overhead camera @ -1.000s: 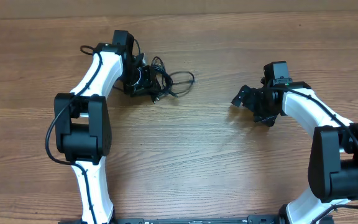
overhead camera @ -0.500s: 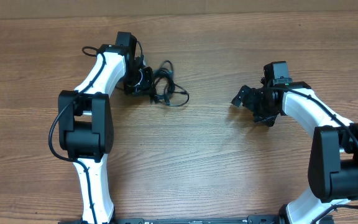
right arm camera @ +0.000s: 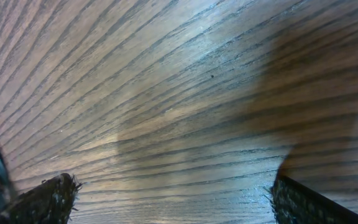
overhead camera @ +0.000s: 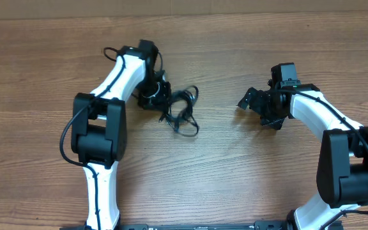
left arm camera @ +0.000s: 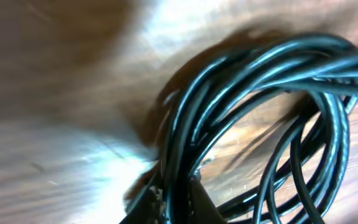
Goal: Untangle cables
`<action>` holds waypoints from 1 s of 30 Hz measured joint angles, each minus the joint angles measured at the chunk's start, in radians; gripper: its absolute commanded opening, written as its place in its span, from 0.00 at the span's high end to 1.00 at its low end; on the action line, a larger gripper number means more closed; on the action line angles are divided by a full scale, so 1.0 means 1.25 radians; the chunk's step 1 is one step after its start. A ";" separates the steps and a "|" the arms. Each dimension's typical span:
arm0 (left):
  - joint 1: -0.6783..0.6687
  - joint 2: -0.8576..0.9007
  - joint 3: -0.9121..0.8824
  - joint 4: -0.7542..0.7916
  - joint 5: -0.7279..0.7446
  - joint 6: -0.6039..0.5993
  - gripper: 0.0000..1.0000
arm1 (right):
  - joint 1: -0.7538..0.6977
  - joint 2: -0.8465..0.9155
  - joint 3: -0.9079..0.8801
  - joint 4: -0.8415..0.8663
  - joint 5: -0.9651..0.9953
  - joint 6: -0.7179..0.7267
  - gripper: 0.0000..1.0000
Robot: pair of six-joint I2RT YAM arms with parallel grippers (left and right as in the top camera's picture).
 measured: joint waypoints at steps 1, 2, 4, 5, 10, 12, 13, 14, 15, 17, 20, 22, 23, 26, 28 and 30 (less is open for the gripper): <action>-0.009 0.000 -0.001 -0.008 -0.003 0.001 0.94 | 0.000 0.000 0.000 0.000 0.000 0.000 0.00; -0.020 0.000 -0.002 -0.018 -0.006 0.003 0.95 | 0.000 0.000 0.000 0.000 0.000 0.000 0.00; -0.038 0.000 -0.003 -0.036 -0.009 0.003 0.96 | 0.000 0.000 0.000 0.000 0.000 0.000 0.00; -0.049 0.000 -0.003 -0.047 -0.012 0.003 0.96 | 0.000 0.000 0.000 0.000 0.000 0.000 0.00; -0.100 0.000 -0.008 -0.097 -0.018 0.016 0.94 | 0.000 0.000 0.000 0.001 0.000 0.000 0.00; -0.113 0.001 -0.008 -0.119 -0.019 0.022 0.92 | 0.000 0.000 0.000 0.001 0.000 0.000 0.00; -0.114 0.001 -0.006 -0.132 -0.019 0.024 0.91 | 0.000 0.000 0.000 0.000 0.000 0.000 0.00; -0.117 0.001 -0.003 -0.148 -0.021 0.024 0.90 | 0.000 0.000 0.000 0.002 0.000 0.000 0.00; -0.117 0.000 0.004 -0.164 -0.023 0.025 0.89 | 0.000 0.000 0.000 0.005 0.000 0.000 0.00; -0.112 0.001 0.035 -0.191 -0.030 0.027 0.85 | 0.000 0.000 0.000 0.018 0.000 -0.001 0.00; -0.096 0.000 0.121 -0.202 -0.037 0.027 0.76 | 0.000 0.000 0.000 0.039 0.000 0.000 0.00; -0.083 -0.002 0.185 -0.195 -0.041 0.028 0.60 | 0.000 0.000 0.000 0.050 0.000 0.000 0.00; -0.079 -0.005 0.204 -0.188 -0.045 0.033 0.51 | 0.000 0.000 0.000 0.054 0.000 0.000 0.00; -0.064 -0.019 0.248 -0.161 -0.067 0.031 0.30 | 0.000 0.000 0.000 0.055 0.000 0.000 0.00; -0.058 -0.025 0.256 -0.139 -0.091 0.031 0.19 | 0.000 0.000 0.000 0.055 0.000 0.000 0.00; -0.053 -0.026 0.257 -0.117 -0.126 0.027 0.14 | 0.000 0.000 0.000 0.055 0.000 0.000 0.00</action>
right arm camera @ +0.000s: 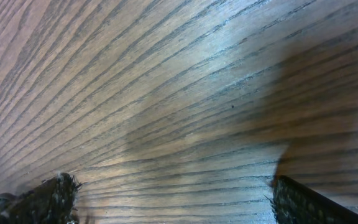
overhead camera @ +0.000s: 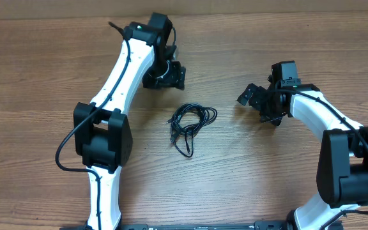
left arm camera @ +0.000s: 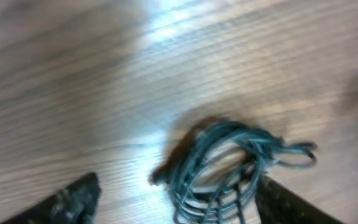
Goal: Untangle cables
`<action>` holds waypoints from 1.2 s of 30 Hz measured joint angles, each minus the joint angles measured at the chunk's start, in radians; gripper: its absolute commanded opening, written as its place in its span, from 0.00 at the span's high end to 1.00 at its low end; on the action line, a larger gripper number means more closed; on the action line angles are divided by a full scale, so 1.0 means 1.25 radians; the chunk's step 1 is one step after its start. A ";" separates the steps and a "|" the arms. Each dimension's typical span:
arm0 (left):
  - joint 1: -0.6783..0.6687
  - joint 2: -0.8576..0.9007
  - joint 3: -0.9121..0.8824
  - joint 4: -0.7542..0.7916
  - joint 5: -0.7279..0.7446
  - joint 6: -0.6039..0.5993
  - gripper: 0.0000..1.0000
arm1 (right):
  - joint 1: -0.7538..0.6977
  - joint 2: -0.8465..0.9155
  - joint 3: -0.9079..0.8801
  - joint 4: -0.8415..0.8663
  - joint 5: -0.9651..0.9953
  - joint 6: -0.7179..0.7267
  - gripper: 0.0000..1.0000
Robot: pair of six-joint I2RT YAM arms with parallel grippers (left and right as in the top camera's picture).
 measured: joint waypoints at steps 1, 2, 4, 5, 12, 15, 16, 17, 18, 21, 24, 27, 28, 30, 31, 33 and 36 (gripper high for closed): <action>0.000 0.000 0.000 0.009 -0.019 0.000 0.14 | 0.000 0.000 0.000 0.000 0.000 0.000 0.00; 0.001 0.000 0.000 0.018 -0.035 0.000 0.13 | 0.000 0.000 0.000 0.000 0.000 0.000 0.00; 0.001 0.000 0.000 0.036 -0.072 0.000 0.14 | 0.000 0.000 0.000 0.003 0.000 0.000 0.00; 0.001 0.000 0.000 0.046 -0.089 0.000 0.16 | 0.000 0.000 0.000 0.005 0.000 0.000 0.00; 0.001 0.000 -0.018 0.119 -0.145 0.000 0.22 | 0.000 0.000 0.000 0.005 0.000 0.000 0.00; 0.001 0.000 -0.061 0.159 -0.153 0.000 0.23 | 0.000 0.000 0.000 0.005 0.000 0.000 0.00; 0.001 0.000 -0.075 0.168 -0.153 0.000 0.25 | 0.000 0.000 0.000 0.005 0.000 0.000 0.00; 0.001 0.000 -0.093 0.180 -0.154 -0.001 0.27 | 0.000 0.000 0.000 0.005 0.000 0.000 0.00; 0.001 0.000 -0.116 0.195 -0.156 0.000 0.31 | 0.000 0.000 0.000 0.005 0.000 0.000 0.00; 0.001 0.000 -0.171 0.213 -0.157 0.000 0.36 | 0.000 0.000 0.000 0.005 0.000 0.000 0.00; 0.001 0.000 -0.223 0.230 -0.159 -0.002 0.53 | 0.000 0.000 0.000 0.008 0.000 0.000 0.00; 0.001 0.000 -0.270 0.247 -0.159 0.000 0.67 | 0.000 0.000 0.000 0.009 0.000 0.000 0.00; 0.001 0.000 -0.286 0.254 -0.159 -0.002 0.71 | 0.000 0.000 0.000 0.008 0.000 0.000 0.00; 0.001 -0.005 -0.305 0.269 -0.164 0.000 0.75 | 0.000 0.000 0.000 0.010 0.000 0.000 0.00; 0.001 -0.007 -0.312 0.277 -0.167 0.000 0.75 | 0.000 0.000 0.000 0.010 0.000 0.000 0.00; 0.001 -0.017 -0.331 0.294 -0.169 0.000 0.74 | 0.000 0.000 0.000 0.011 0.000 0.000 0.00; 0.001 -0.031 -0.355 0.313 -0.171 0.000 0.73 | 0.000 0.000 0.000 0.010 0.000 0.000 0.00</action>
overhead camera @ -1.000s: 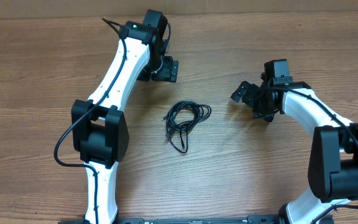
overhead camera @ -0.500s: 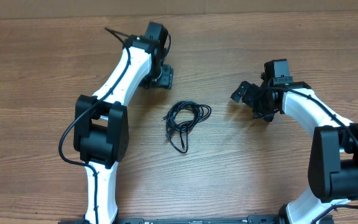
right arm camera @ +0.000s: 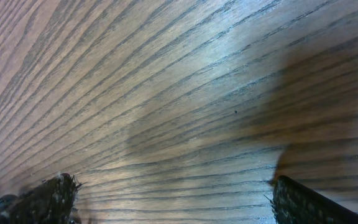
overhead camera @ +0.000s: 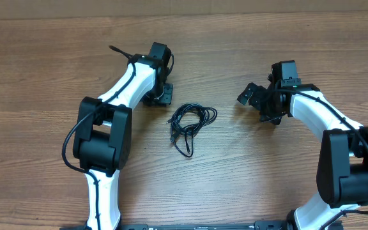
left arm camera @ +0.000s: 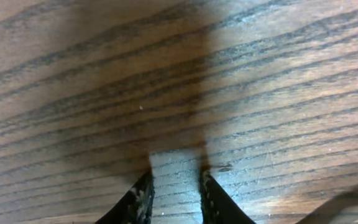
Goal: Untangle cables
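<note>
A thin black cable bundle [overhead camera: 191,122], loosely coiled with a tail toward the front, lies on the wooden table [overhead camera: 37,76] in the overhead view. My left gripper [overhead camera: 160,96] is just up-left of it, clear of the cable. In the left wrist view the left gripper [left arm camera: 174,182] is low over bare wood, fingers nearly together with only a narrow strip of table between them. My right gripper [overhead camera: 254,106] is to the right of the bundle. In the right wrist view it [right arm camera: 173,190] is open wide over bare wood, holding nothing.
The table's far edge [overhead camera: 235,14] runs along the back. Both arm bases stand at the front edge, left [overhead camera: 101,191] and right [overhead camera: 347,185].
My left gripper has moved from the back of the table toward the cable bundle and down close to the wood. Its jaws went from wide open to nearly together. The cable and the right arm have not moved.
At first my left gripper was shut on the cable bundle left of centre. Then the bundle lay free in the middle of the table, and the left gripper was open farther back. Now that gripper is shut beside the bundle; the right gripper stayed open throughout.
</note>
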`<action>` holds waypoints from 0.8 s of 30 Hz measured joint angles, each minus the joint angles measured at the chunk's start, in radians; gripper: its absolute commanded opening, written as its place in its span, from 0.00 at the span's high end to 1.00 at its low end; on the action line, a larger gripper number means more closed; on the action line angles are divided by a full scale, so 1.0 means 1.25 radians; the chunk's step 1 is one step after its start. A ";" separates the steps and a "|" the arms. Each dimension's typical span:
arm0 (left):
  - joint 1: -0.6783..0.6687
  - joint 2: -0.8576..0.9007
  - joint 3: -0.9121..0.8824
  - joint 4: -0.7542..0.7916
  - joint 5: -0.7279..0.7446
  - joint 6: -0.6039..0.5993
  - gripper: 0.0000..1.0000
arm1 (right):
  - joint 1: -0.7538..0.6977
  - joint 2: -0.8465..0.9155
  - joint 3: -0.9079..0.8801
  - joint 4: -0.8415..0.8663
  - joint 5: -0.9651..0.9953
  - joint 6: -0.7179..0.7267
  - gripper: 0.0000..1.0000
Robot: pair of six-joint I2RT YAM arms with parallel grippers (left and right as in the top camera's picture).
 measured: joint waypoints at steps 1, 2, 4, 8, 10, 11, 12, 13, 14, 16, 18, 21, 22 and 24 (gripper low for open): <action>0.000 -0.002 -0.003 0.002 -0.001 0.000 0.74 | 0.000 0.000 0.000 0.001 0.000 0.000 0.00; 0.000 -0.003 -0.005 0.003 -0.001 0.000 0.74 | 0.000 0.000 0.000 0.001 0.000 0.000 0.00; 0.000 -0.003 -0.005 0.003 0.000 0.000 0.76 | 0.000 0.000 0.000 0.000 0.000 0.000 0.00; 0.000 -0.003 -0.006 0.005 -0.004 0.000 0.80 | 0.000 0.000 0.000 0.001 0.000 0.000 0.00; 0.000 -0.003 -0.006 0.005 -0.009 0.000 0.87 | 0.000 0.000 0.000 0.001 0.001 0.000 0.00; 0.000 -0.003 -0.006 0.005 -0.010 0.000 0.90 | 0.000 0.000 0.000 0.001 0.000 0.000 0.00; 0.001 -0.003 -0.006 0.004 -0.012 -0.001 0.93 | 0.000 0.000 0.000 0.001 0.000 0.000 0.00; 0.002 -0.003 -0.006 0.004 -0.013 0.000 0.96 | 0.000 0.000 0.000 0.001 0.000 0.000 0.00; 0.002 -0.003 -0.007 0.004 -0.013 0.000 0.96 | 0.000 0.000 0.000 0.001 0.000 0.000 0.00; 0.003 -0.004 -0.008 0.004 -0.013 0.000 0.96 | 0.000 0.000 0.000 0.001 0.000 0.000 0.00; 0.003 -0.005 -0.008 0.004 -0.015 0.000 0.96 | 0.000 0.000 0.000 0.000 0.000 0.000 0.00; 0.003 -0.005 -0.008 0.004 -0.015 0.000 0.96 | 0.000 0.000 0.000 0.001 0.000 0.000 0.00; 0.003 -0.005 -0.008 0.004 -0.015 0.000 0.96 | 0.000 0.000 0.000 0.001 0.000 0.000 0.00; 0.003 -0.005 -0.008 0.004 -0.015 0.000 0.96 | 0.000 0.000 0.000 0.001 0.000 0.000 0.00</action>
